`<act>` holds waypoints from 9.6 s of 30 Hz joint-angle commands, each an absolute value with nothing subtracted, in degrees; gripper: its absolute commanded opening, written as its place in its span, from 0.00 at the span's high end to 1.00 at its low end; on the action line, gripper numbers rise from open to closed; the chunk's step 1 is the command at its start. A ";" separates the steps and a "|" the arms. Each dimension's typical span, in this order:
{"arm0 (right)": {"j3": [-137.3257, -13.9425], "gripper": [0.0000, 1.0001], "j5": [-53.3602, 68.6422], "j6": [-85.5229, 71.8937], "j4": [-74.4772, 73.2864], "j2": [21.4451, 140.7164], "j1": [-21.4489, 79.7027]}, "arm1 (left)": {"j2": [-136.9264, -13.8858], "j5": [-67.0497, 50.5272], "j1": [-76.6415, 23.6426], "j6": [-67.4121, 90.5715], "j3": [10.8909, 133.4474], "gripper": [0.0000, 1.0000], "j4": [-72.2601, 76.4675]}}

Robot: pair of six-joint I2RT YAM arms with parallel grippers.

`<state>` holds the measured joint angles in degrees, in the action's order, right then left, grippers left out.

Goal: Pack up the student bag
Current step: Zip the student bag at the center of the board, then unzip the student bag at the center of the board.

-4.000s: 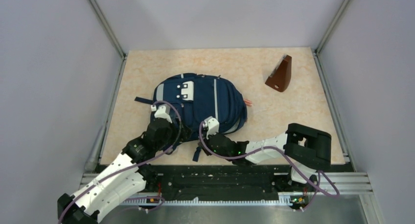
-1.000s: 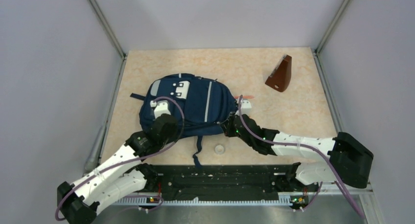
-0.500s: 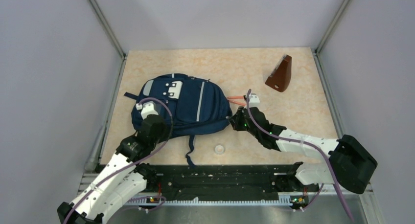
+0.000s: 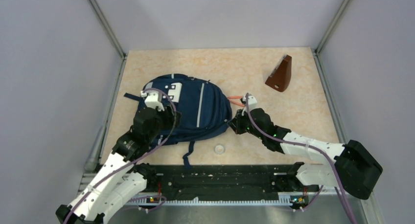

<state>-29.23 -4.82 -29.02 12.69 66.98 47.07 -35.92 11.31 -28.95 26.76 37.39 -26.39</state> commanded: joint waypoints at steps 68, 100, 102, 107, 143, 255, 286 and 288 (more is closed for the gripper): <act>-36.01 1.00 -11.83 -30.10 7.81 74.09 41.57 | -55.63 20.54 -51.77 26.82 38.23 1.00 -23.15; -35.33 1.00 4.41 -26.10 19.14 76.10 44.00 | -39.58 16.43 -51.55 24.61 45.29 0.34 -27.07; -34.96 1.00 5.05 -26.63 19.85 75.99 44.85 | -43.66 15.55 -51.50 23.83 45.99 0.33 -23.29; -34.10 1.00 5.27 -27.60 21.16 75.56 45.88 | -55.18 15.26 -51.50 23.72 47.94 0.32 -17.11; -32.15 1.00 2.33 -27.60 20.39 74.20 45.97 | -77.66 6.85 -50.80 25.27 50.26 0.61 -7.88; -51.00 0.32 -1.58 -21.46 8.98 82.42 41.57 | -55.09 9.82 -42.79 19.97 54.55 0.20 -34.36; -45.44 0.41 26.97 8.08 44.35 94.90 50.49 | -61.84 16.12 -26.10 11.07 53.43 0.20 -36.42; -45.58 0.42 27.88 10.05 45.23 96.57 50.45 | -61.75 15.66 -26.06 11.07 53.14 0.20 -36.05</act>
<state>-42.92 23.97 3.22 39.20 94.02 50.48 -63.55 14.35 -26.28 11.81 53.98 -38.11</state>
